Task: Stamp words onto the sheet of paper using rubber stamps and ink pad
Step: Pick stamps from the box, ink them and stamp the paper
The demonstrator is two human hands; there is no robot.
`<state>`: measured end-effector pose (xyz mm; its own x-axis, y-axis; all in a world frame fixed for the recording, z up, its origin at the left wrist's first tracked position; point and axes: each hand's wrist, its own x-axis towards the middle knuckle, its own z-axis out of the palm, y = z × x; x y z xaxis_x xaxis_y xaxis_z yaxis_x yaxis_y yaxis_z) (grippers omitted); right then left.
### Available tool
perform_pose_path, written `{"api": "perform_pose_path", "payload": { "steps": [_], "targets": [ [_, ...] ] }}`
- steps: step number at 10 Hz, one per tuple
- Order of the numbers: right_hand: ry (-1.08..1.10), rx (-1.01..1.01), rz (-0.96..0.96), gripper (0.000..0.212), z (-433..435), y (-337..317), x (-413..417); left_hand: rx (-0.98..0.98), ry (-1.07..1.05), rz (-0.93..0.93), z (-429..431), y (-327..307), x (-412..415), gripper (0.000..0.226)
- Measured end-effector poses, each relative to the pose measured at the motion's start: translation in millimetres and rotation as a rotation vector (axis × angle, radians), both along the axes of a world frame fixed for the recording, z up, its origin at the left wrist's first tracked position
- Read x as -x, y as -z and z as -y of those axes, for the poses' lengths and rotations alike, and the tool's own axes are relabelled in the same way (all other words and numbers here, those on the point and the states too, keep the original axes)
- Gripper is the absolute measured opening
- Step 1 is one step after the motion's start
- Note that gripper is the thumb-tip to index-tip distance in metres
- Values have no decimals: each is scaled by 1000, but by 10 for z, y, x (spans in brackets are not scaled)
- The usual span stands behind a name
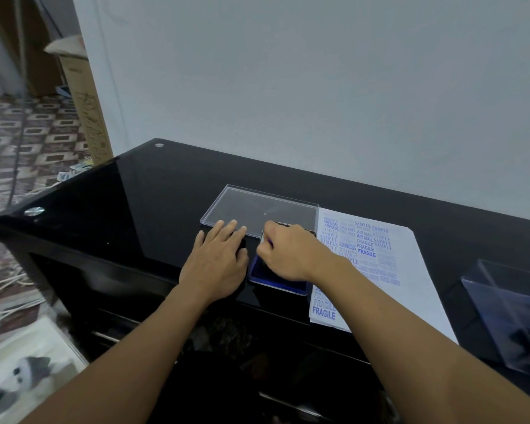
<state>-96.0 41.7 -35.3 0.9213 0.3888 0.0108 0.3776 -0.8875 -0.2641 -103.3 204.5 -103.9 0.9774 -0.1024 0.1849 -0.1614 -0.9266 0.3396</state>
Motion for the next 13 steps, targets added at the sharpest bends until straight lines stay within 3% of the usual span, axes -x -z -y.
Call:
{"api": "perform_pose_path", "payload": {
  "steps": [4,13],
  "targets": [
    [18,-38,85,15,3,101,37,4,0,1,4,6,-7,53],
    [18,-16,78,15,-1,97,10,-2,3,4,-1,3,4,54]
  ]
}}
